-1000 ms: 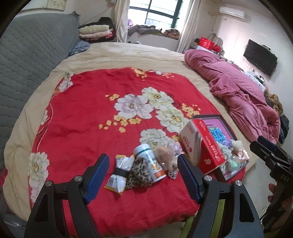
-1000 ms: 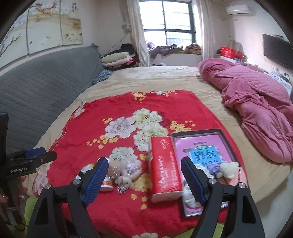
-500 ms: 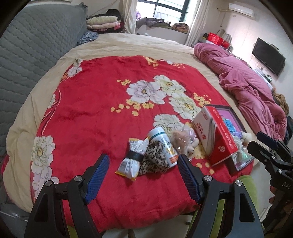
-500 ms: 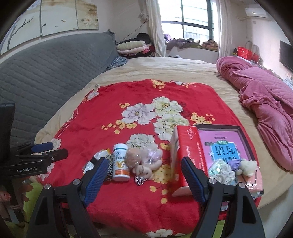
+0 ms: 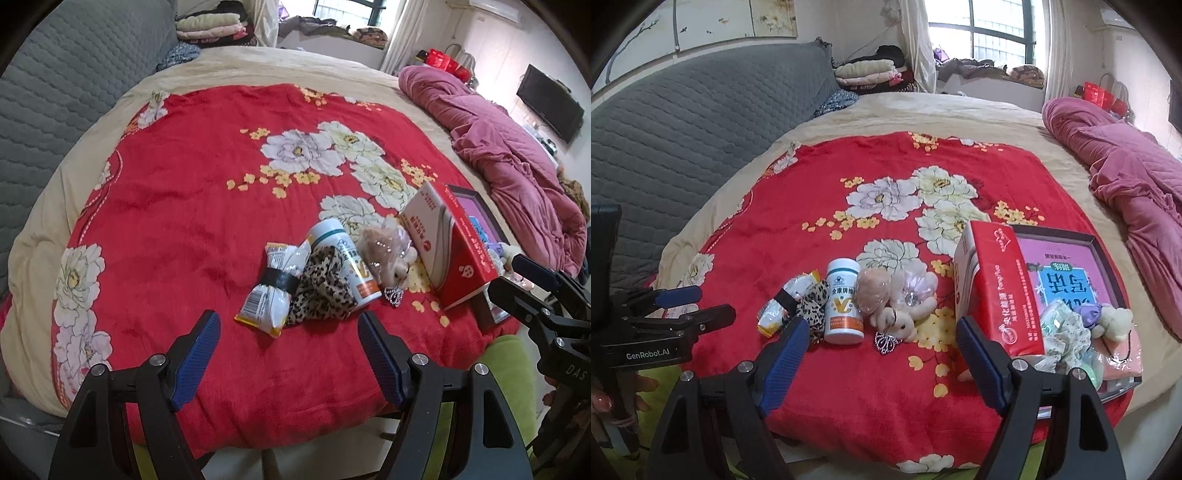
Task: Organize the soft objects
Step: 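Move left gripper to the banded snack bag while right approaches the bagged peach plush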
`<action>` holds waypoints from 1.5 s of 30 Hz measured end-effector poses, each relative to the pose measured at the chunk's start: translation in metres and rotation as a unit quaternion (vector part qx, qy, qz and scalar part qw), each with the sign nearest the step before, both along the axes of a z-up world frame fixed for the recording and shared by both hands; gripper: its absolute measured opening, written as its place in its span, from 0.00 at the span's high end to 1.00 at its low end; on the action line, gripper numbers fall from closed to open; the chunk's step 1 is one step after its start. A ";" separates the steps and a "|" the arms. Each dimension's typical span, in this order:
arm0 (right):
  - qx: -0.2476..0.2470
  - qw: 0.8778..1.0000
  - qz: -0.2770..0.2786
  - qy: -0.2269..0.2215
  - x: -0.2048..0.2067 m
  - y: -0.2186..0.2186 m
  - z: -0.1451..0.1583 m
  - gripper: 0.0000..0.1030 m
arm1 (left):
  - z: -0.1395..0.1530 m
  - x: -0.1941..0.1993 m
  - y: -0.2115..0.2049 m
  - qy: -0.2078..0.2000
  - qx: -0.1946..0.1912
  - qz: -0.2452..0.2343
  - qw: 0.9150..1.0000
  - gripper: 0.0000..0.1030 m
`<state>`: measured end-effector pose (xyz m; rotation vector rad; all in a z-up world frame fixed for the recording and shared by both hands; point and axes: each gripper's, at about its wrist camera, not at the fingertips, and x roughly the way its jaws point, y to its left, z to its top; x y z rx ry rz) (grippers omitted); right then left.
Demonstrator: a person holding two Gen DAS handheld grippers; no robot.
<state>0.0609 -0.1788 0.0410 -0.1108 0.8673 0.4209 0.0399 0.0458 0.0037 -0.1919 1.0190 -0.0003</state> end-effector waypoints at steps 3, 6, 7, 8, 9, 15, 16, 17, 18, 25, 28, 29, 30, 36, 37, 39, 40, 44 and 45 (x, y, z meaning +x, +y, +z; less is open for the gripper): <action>-0.003 1.000 0.000 0.006 0.002 0.002 -0.006 0.21 | -0.009 0.001 0.002 0.009 -0.005 0.000 1.000 0.24; -0.004 1.000 0.000 0.014 0.005 0.005 -0.014 0.21 | -0.020 0.002 0.004 0.018 -0.009 0.002 1.000 0.24; -0.007 1.000 -0.001 0.017 0.007 0.005 -0.017 0.21 | -0.024 0.003 0.004 0.021 -0.010 0.002 1.000 0.24; -0.007 1.000 -0.001 0.020 0.008 0.006 -0.019 0.21 | -0.027 0.003 0.005 0.025 -0.010 0.004 1.000 0.24; -0.008 1.000 -0.001 0.024 0.010 0.008 -0.022 0.21 | -0.030 0.004 0.006 0.028 -0.010 0.005 1.000 0.24; -0.014 0.999 0.001 0.037 0.020 0.016 -0.037 0.21 | -0.049 0.011 0.016 0.042 -0.016 0.019 0.999 0.24; -0.014 0.999 0.000 0.039 0.021 0.017 -0.039 0.21 | -0.052 0.014 0.017 0.045 -0.016 0.021 0.999 0.24; -0.015 0.999 0.000 0.041 0.023 0.018 -0.041 0.21 | -0.055 0.016 0.019 0.046 -0.017 0.023 0.999 0.24; -0.015 0.999 0.001 0.043 0.025 0.019 -0.043 0.21 | -0.057 0.018 0.020 0.049 -0.015 0.025 0.998 0.24; -0.019 0.999 0.001 0.049 0.035 0.023 -0.051 0.21 | -0.078 0.038 0.024 0.068 -0.007 0.026 0.997 0.24; -0.021 0.998 0.002 0.051 0.039 0.025 -0.053 0.21 | -0.084 0.046 0.023 0.069 -0.006 0.021 0.997 0.24; -0.023 0.998 0.002 0.053 0.040 0.026 -0.054 0.21 | -0.086 0.050 0.024 0.069 -0.004 0.021 0.997 0.24; -0.024 0.998 0.001 0.053 0.042 0.027 -0.055 0.21 | -0.087 0.053 0.024 0.069 -0.004 0.021 0.997 0.24; -0.030 0.998 0.001 0.058 0.052 0.033 -0.063 0.21 | -0.094 0.071 0.024 0.068 -0.010 0.010 0.998 0.24; -0.030 0.998 0.001 0.058 0.054 0.034 -0.064 0.21 | -0.096 0.074 0.024 0.068 -0.010 0.009 0.998 0.25; -0.032 0.998 -0.002 0.060 0.060 0.036 -0.067 0.21 | -0.098 0.077 0.024 0.067 -0.015 0.005 0.998 0.25; -0.032 0.998 -0.004 0.061 0.063 0.037 -0.068 0.21 | -0.099 0.079 0.023 0.068 -0.018 0.003 0.998 0.24; -0.043 0.996 -0.021 0.072 0.079 0.039 -0.078 0.21 | -0.103 0.085 0.022 0.065 -0.021 -0.003 0.998 0.24; -0.045 0.996 -0.023 0.074 0.083 0.041 -0.081 0.21 | -0.104 0.086 0.021 0.065 -0.021 -0.004 0.998 0.24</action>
